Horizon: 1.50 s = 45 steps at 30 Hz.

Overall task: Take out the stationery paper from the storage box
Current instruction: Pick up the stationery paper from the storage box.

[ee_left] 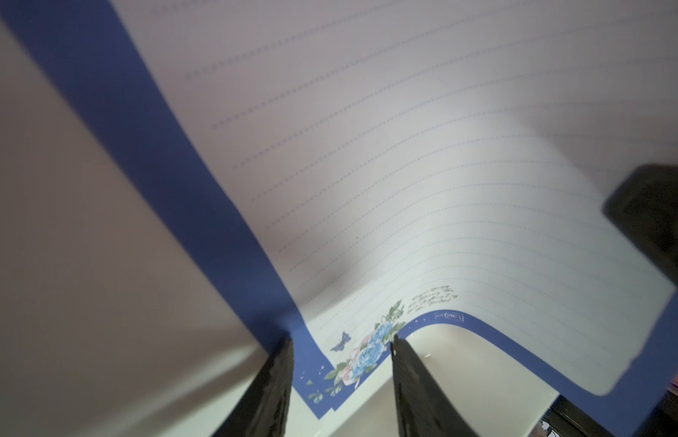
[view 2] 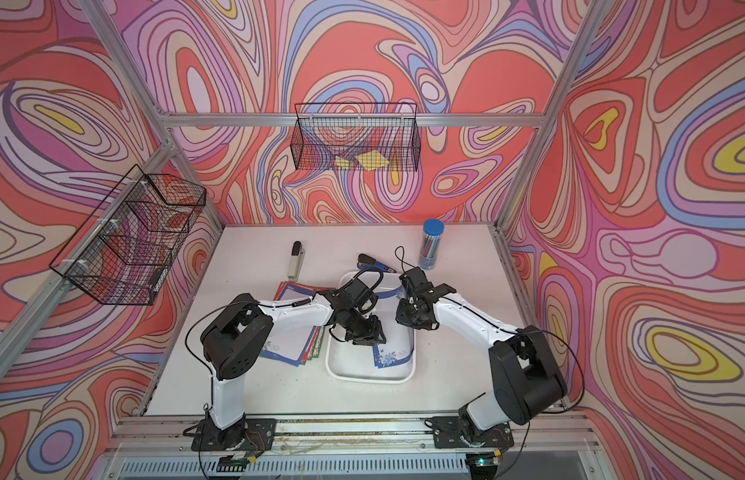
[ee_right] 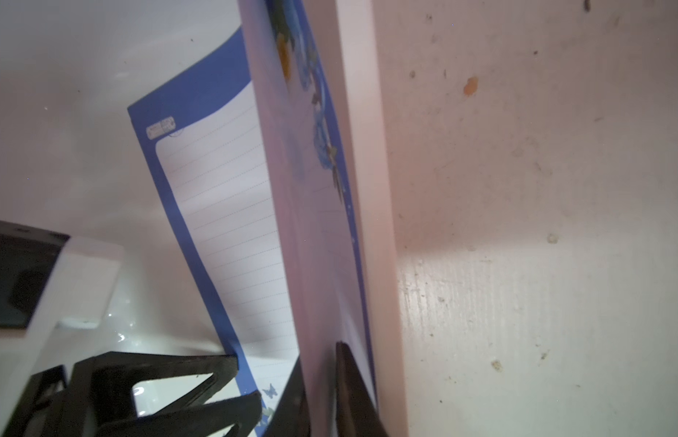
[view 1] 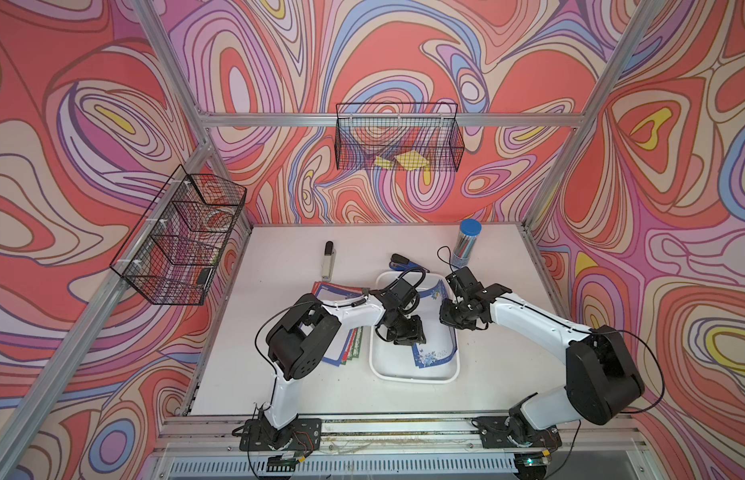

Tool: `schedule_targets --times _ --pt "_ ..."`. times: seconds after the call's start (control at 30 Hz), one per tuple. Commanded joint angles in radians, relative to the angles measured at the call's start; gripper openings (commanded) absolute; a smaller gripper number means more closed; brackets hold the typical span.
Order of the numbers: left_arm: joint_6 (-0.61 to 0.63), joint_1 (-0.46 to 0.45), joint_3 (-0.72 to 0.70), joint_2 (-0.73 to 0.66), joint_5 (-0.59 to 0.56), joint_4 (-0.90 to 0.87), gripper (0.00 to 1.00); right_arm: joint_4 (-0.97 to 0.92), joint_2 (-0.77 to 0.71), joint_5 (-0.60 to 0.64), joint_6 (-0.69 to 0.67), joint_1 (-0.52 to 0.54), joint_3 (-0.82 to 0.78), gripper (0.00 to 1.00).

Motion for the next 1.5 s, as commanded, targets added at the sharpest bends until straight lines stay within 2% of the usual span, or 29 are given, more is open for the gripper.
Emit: schedule_targets --times 0.0,0.03,0.33,0.47,0.7,0.8,0.97,1.13,1.3,1.47 --pt "0.035 -0.005 0.008 -0.040 -0.096 -0.141 0.51 -0.006 0.012 0.011 -0.021 -0.002 0.033 0.03" --pt "0.055 -0.004 0.026 -0.064 -0.124 -0.174 0.53 -0.009 0.011 0.011 -0.024 -0.002 0.041 0.00" --pt "0.248 -0.001 0.208 -0.293 -0.404 -0.399 0.58 0.003 -0.038 -0.065 -0.084 -0.002 0.129 0.00" --pt "0.281 0.022 0.227 -0.394 -0.424 -0.410 0.58 0.044 -0.096 -0.154 -0.128 -0.003 0.171 0.00" --pt "0.397 0.062 0.190 -0.606 -0.391 -0.299 0.57 0.011 -0.166 -0.317 -0.250 -0.003 0.292 0.00" --pt "0.398 0.104 0.158 -0.673 -0.328 -0.239 0.57 0.023 -0.213 -0.338 -0.289 -0.002 0.304 0.00" --pt "0.369 0.181 0.070 -0.727 -0.077 -0.086 0.56 0.115 -0.321 -0.463 -0.368 -0.002 0.285 0.00" --pt "0.324 0.192 -0.014 -0.740 0.125 0.115 0.57 0.123 -0.420 -0.531 -0.499 -0.002 0.318 0.00" --pt "0.313 0.196 -0.056 -0.749 0.213 0.260 0.60 -0.003 -0.450 -0.539 -0.647 -0.002 0.416 0.00" --pt "0.334 0.209 -0.098 -0.794 0.294 0.381 0.63 0.009 -0.510 -0.533 -0.696 -0.002 0.438 0.00"
